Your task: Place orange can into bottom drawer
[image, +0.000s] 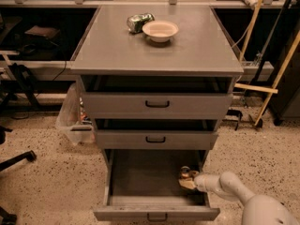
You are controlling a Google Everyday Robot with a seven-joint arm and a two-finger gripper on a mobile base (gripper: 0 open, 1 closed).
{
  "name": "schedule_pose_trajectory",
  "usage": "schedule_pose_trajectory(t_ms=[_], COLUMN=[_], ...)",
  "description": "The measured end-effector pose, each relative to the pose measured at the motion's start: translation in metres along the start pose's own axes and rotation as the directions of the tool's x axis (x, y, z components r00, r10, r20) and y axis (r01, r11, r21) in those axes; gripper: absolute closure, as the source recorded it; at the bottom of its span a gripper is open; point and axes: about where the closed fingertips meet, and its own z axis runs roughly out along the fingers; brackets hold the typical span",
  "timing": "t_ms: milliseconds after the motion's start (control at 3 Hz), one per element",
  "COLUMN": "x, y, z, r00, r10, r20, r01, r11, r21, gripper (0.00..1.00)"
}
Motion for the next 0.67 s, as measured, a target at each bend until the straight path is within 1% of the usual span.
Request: schedule_pose_trajectory(t_ms=[333,667], x=[0.0116,0.0084], y=[0.0185,0.0231], z=[0.0240,0.0280], r00=[0.999,0.999], r10=[-0.005,-0.016], r20=[-0.033,-0.038], r01=[0.004,0.014], r11=[0.9991,0.9987], r21=[-0.041,-0.049], gripper=[1.00,1.00])
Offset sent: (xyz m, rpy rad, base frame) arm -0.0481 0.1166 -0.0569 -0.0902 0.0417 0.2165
